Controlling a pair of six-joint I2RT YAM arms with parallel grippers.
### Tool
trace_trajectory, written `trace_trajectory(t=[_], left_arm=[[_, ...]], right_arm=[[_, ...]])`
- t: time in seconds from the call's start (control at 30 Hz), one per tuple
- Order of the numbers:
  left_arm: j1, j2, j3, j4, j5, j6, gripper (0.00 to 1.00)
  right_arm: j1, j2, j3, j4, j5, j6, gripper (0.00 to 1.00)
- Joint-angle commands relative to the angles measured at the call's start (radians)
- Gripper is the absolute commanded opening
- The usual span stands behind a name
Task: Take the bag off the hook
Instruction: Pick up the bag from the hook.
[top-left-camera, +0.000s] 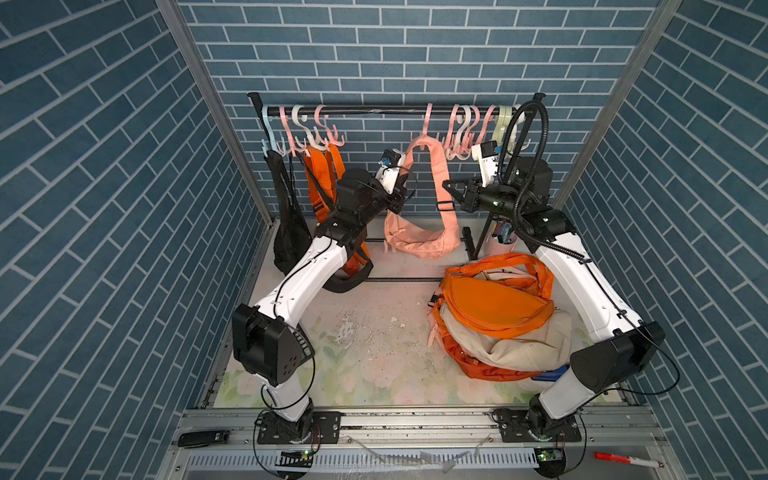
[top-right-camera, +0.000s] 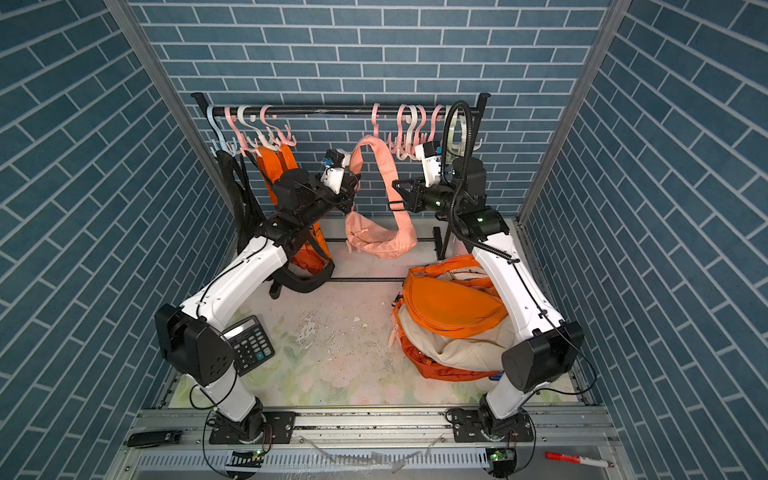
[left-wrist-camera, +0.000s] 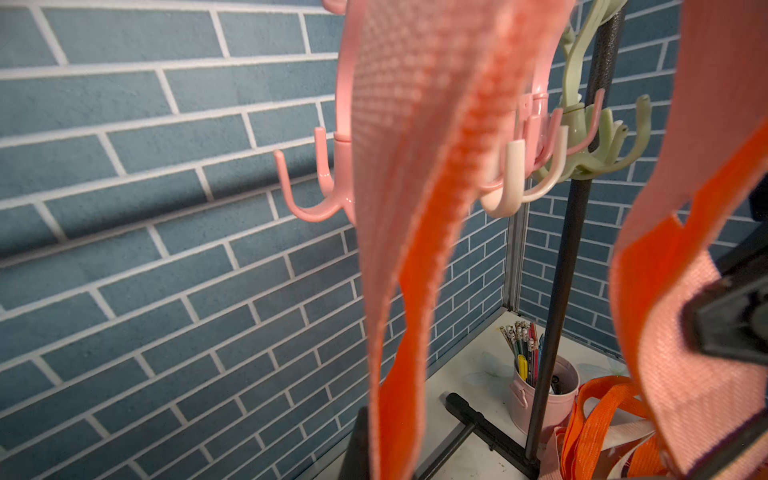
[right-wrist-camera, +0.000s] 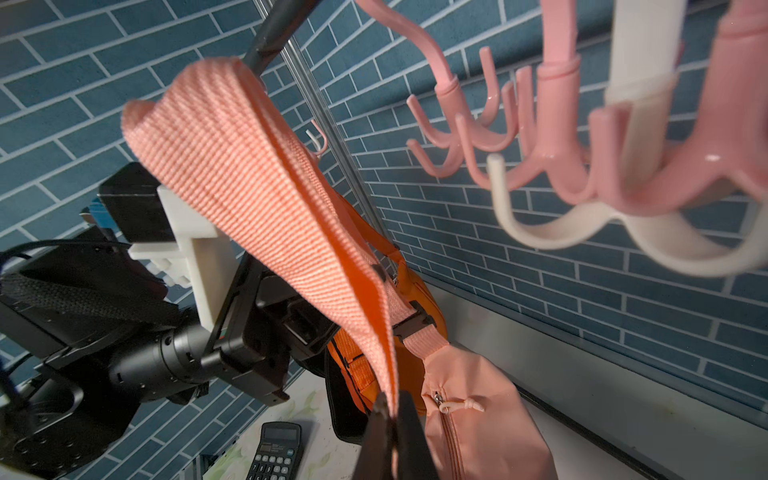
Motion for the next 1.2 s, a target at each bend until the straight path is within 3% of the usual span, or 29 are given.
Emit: trace_trajectory(t=[0.0,0.4,1.17], left_arm=[[0.009,-0.062,0.011,-0.012,-0.005,0.023,0.0],[0.008,-0.226,-0.116,-0.044,-0.027,0.049,0.0],[-0.004,-0.637,-0.466,-0.159,0.006,-0.037,0.0]], right_arm=[[-0.002,0.003,0.031,-0.011,-0.028,0.027,0.0],[0.026,-0.081,-0.069,-0.021,-0.017,0.006,0.0],[0.239,-0.354,-0.4,0.0,0.135,-0.06,0.0]])
